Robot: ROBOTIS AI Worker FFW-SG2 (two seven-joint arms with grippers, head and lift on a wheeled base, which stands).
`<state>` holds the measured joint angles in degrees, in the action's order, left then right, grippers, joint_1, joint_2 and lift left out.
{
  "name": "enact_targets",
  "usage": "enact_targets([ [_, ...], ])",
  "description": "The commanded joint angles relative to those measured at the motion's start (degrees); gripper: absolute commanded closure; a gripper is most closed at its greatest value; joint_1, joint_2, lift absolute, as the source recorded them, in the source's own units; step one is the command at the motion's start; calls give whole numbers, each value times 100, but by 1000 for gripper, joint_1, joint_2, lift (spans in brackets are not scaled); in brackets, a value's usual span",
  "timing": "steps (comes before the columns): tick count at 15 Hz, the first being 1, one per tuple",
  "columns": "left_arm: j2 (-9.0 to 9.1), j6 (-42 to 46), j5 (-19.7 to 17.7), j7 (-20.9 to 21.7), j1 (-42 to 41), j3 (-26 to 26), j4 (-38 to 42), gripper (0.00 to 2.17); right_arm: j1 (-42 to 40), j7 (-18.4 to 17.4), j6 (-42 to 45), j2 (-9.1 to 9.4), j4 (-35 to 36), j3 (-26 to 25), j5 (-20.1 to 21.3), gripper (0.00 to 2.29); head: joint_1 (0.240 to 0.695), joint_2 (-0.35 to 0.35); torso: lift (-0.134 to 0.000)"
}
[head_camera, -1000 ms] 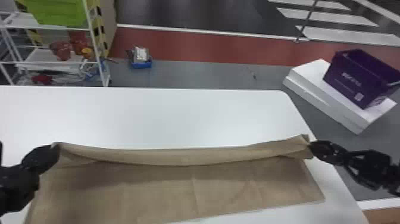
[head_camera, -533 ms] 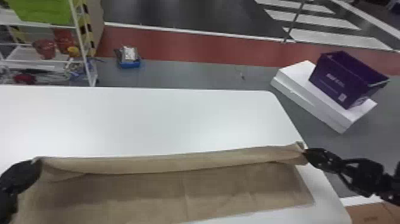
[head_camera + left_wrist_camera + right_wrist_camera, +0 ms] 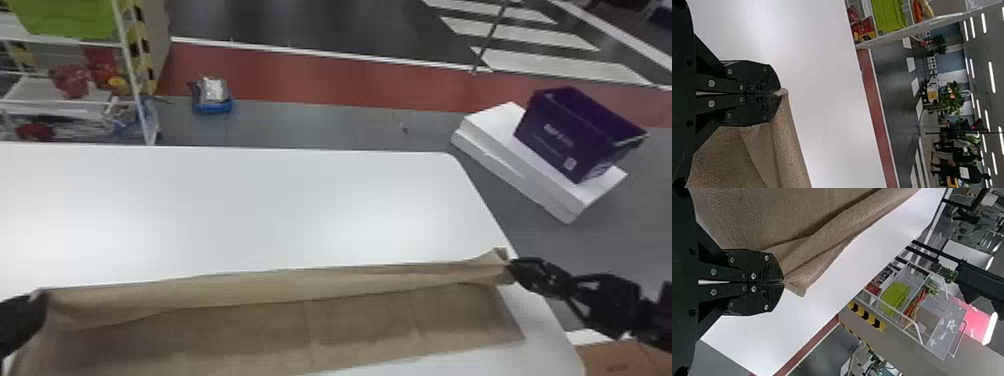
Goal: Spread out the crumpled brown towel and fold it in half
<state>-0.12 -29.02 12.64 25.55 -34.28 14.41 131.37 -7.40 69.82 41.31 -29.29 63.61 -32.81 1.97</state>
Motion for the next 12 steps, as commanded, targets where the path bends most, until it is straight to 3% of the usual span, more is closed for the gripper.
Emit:
enact_targets([
  [1,27,-12,45,-6,-176,-17,152,1183,-7,-13,21,3,-24,108,66,1413,695,-236,-124],
  [10,27,-100,107,73,-545,71,513,1180,-376,110,-225,29,310,-217,-39,1409,695,-244,-124],
  [12,27,-135,142,29,-545,71,319,1163,-464,66,-225,47,310,-191,5,1183,695,-256,-124],
])
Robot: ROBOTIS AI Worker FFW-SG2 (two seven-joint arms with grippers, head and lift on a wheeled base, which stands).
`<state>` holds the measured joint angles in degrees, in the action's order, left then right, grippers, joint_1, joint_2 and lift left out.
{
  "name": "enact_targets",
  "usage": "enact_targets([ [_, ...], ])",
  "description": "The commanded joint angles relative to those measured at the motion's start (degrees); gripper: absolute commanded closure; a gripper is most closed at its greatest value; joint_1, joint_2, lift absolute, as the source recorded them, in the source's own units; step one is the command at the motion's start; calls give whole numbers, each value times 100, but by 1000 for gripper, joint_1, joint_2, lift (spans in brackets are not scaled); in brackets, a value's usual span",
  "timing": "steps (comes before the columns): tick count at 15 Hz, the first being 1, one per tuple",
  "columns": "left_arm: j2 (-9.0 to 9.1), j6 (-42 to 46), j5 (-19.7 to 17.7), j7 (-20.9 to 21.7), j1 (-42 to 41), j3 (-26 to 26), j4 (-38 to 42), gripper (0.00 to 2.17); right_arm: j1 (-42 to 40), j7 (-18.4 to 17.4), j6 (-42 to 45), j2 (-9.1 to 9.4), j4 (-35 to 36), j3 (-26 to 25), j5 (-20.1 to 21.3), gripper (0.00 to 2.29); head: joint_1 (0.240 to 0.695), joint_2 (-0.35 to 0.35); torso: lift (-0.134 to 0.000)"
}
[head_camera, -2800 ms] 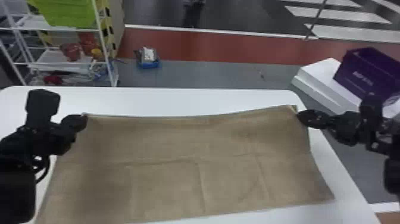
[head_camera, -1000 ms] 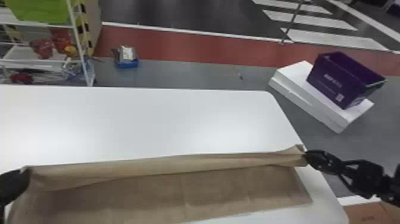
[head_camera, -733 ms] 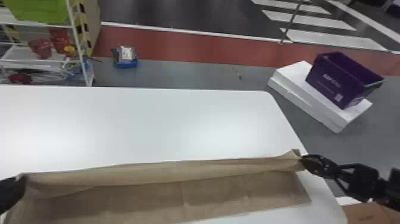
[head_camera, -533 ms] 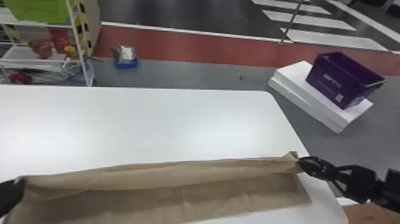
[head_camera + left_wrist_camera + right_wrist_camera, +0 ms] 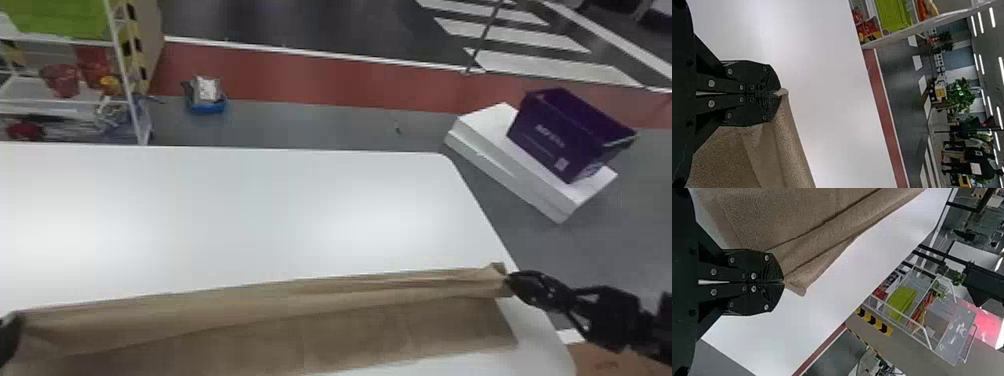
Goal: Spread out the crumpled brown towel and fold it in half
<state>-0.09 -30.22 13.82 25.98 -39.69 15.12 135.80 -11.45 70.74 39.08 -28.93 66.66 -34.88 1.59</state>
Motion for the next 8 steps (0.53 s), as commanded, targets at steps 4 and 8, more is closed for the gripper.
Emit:
enact_targets([
  [4,24,-138,350,144,-56,44,-327,16,-164,-43,-266,159,-4,-1,166,-2,695,-253,-124],
  [8,24,73,174,381,-74,650,-564,33,-402,-87,-143,133,-118,-379,-80,49,695,-239,-124],
])
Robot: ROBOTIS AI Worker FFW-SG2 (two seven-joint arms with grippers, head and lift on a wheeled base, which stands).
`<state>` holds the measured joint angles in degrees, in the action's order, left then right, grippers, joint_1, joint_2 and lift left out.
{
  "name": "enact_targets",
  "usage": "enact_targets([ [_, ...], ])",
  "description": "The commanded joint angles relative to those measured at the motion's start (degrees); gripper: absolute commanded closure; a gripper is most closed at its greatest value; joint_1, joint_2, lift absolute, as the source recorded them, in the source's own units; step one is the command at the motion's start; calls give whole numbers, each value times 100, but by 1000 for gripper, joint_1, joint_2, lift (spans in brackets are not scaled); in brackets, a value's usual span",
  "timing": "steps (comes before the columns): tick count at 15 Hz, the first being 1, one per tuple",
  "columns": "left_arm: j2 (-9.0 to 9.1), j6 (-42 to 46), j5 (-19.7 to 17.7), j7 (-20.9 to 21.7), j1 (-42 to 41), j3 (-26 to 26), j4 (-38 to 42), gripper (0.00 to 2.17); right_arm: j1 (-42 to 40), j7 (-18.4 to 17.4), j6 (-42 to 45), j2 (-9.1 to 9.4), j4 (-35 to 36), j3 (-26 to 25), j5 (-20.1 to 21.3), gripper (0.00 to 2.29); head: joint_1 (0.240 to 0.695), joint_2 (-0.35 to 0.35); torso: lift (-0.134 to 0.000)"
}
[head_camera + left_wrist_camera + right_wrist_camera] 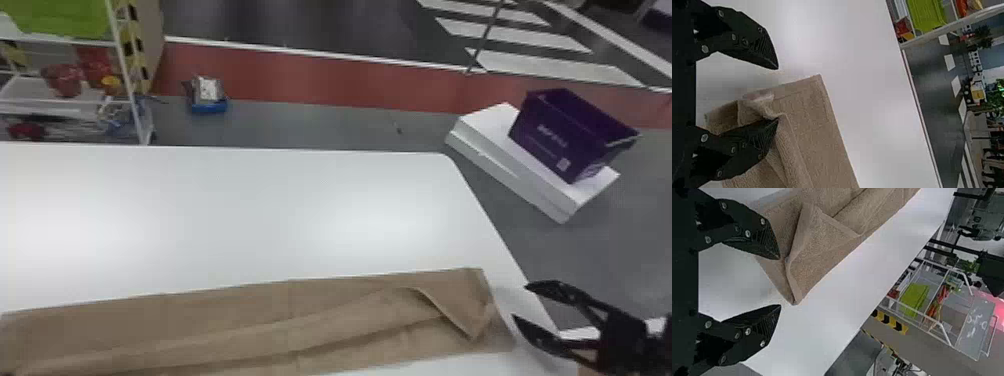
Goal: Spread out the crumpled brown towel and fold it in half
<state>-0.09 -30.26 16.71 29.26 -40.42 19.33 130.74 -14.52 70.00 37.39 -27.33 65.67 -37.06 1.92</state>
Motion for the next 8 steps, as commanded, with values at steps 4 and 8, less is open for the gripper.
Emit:
enact_targets([
  [4,24,112,-220,62,-1,616,13,26,-77,66,-518,-9,271,-477,-280,53,695,-238,-124],
  [8,24,727,-528,-386,61,888,83,26,2,128,-1239,219,807,-504,-622,53,695,-214,-124],
])
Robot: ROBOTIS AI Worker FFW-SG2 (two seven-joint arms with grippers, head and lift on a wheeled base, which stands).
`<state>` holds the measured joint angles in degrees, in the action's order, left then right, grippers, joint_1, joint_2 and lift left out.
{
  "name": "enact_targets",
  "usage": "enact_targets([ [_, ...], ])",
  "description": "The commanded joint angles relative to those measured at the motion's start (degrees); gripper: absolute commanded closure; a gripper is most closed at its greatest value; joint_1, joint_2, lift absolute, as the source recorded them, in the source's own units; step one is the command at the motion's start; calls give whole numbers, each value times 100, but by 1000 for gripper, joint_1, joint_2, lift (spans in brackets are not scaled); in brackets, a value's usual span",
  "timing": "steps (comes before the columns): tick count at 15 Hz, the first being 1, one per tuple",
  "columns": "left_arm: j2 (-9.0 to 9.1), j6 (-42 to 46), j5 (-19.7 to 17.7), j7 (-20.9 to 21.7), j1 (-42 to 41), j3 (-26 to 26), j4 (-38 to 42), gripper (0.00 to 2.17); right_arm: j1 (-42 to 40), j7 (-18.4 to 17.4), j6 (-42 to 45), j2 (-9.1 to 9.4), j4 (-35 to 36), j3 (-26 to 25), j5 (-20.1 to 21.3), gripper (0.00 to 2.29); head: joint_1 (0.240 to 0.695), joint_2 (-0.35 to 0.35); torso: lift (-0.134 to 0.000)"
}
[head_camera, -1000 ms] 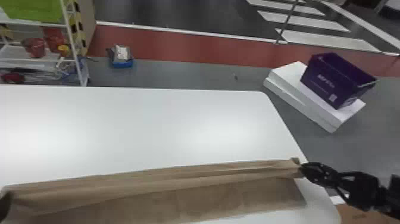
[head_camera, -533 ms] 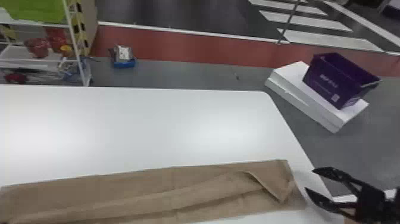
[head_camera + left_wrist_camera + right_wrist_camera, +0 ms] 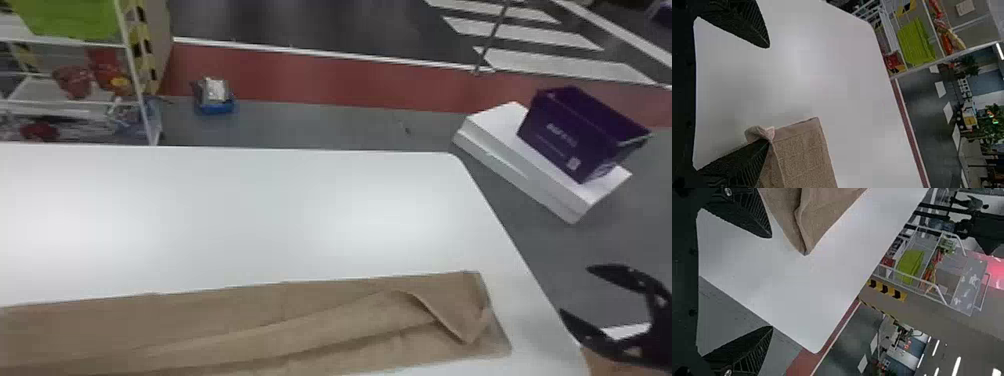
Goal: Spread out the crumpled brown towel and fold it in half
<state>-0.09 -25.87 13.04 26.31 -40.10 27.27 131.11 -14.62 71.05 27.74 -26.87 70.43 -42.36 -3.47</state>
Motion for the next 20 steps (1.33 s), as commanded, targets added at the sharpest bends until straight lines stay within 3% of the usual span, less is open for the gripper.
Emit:
enact_targets([
  [1,24,271,-188,-82,81,155,91,26,12,58,-450,323,560,26,-57,53,695,-189,-124],
  [3,24,200,-118,-56,204,243,117,26,20,67,-766,472,867,69,-40,53,695,-149,-124],
  [8,24,165,-21,103,485,700,-349,26,38,339,-1416,586,1192,78,-172,39,695,-57,-124],
  [11,24,359,-12,50,582,771,-621,26,38,427,-2014,832,1658,228,-172,60,695,12,-124],
  [13,24,587,-311,-56,608,894,-595,26,38,445,-2489,947,1940,316,-145,70,695,49,-124],
  [16,24,605,-1155,50,608,964,-384,36,29,462,-3297,1246,2493,395,-101,130,695,97,-124],
  [20,24,288,-1234,278,714,393,-296,53,20,480,-4211,1597,3161,781,-57,252,695,96,-124],
])
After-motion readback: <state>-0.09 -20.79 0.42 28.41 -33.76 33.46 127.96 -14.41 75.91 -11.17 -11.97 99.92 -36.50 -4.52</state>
